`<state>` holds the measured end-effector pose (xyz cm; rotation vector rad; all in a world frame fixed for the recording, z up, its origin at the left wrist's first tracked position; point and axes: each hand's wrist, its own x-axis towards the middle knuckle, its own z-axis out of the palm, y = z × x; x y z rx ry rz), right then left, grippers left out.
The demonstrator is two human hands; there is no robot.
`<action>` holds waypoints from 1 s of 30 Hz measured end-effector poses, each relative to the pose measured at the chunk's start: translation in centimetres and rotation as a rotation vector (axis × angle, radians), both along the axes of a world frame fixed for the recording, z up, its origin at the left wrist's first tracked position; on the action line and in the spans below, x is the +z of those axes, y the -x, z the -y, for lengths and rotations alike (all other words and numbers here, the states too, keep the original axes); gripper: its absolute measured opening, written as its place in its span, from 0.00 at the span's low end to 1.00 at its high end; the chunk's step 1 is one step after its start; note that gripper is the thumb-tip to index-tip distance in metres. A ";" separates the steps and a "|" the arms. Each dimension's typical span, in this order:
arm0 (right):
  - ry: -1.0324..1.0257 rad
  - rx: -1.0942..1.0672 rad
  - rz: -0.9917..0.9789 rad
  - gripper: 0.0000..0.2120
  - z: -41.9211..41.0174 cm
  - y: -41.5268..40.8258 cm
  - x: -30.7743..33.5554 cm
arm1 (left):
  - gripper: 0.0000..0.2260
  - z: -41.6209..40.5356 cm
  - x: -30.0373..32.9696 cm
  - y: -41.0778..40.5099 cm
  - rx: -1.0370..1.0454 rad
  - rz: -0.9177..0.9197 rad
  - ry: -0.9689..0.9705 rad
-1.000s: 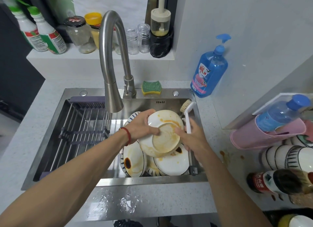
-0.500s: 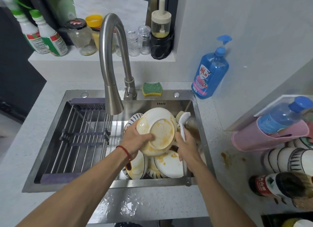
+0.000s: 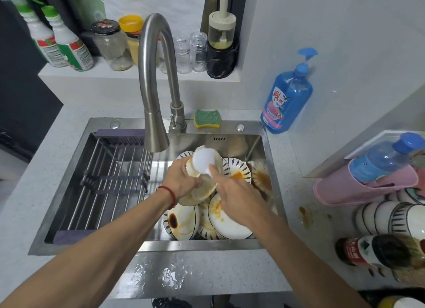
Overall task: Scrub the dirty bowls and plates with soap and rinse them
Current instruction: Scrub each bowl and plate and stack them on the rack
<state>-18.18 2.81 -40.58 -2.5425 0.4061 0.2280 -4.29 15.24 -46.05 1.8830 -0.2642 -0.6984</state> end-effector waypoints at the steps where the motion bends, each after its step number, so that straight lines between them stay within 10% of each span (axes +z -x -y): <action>1: 0.023 0.008 0.005 0.30 0.2 -0.1 0.0 | 0.24 -0.2 -0.1 -0.1 -0.003 -0.005 0.019; 30: -0.075 -0.011 -0.042 0.28 -3.3 -2.6 1.4 | 0.25 -6.3 -1.1 -2.2 0.021 -0.078 0.092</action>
